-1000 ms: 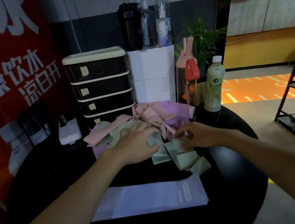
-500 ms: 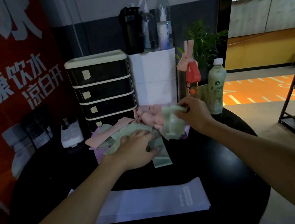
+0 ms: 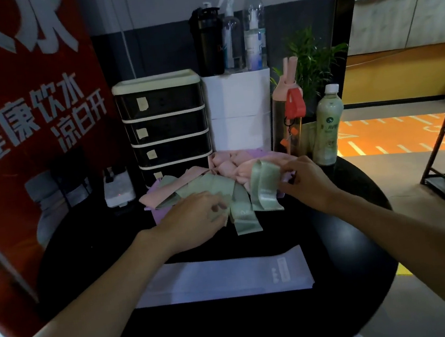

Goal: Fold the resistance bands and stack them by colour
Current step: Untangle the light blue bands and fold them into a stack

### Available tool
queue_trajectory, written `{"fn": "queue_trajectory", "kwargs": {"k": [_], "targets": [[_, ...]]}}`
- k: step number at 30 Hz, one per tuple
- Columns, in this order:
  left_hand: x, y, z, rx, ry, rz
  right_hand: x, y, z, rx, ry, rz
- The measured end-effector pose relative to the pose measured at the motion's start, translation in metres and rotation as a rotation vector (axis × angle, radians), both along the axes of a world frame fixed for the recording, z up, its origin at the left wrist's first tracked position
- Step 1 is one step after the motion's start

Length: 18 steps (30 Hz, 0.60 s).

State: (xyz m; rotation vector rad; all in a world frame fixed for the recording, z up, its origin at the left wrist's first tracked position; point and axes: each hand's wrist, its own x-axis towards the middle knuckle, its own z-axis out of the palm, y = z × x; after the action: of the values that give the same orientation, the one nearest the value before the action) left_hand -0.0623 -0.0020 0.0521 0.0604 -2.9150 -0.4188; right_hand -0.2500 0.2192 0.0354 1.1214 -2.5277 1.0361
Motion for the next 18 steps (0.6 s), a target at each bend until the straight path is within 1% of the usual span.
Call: {"fn": "queue_trajectory", "kwargs": {"k": [2, 4, 6, 8, 10, 13, 16, 18], "targets": [[0.02, -0.004, -0.001, 0.065, -0.048, -0.022, 0.024, 0.007, 0.002, 0.003, -0.071, 0.005], [0.04, -0.009, -0.001, 0.091, -0.112, -0.035, 0.053, 0.012, 0.004, 0.045, -0.182, 0.08], [0.058, -0.014, 0.002, 0.111, -0.216, -0.052, 0.079, 0.018, 0.005, 0.137, -0.286, 0.199], [0.075, -0.02, 0.003, 0.121, -0.3, -0.062, 0.1, 0.022, 0.006, 0.277, -0.357, 0.315], [0.087, -0.028, 0.001, 0.095, -0.332, -0.044, 0.111, 0.024, 0.003, 0.386, -0.355, 0.368], [0.099, -0.034, -0.005, 0.009, -0.336, -0.015, 0.118, 0.026, -0.001, 0.509, -0.284, 0.378], [0.105, -0.031, -0.004, -0.029, -0.338, -0.004, 0.117, 0.025, 0.0, 0.55, -0.291, 0.378], [0.108, -0.031, -0.003, 0.005, -0.338, -0.002, 0.117, 0.024, 0.001, 0.546, -0.322, 0.405]]}}
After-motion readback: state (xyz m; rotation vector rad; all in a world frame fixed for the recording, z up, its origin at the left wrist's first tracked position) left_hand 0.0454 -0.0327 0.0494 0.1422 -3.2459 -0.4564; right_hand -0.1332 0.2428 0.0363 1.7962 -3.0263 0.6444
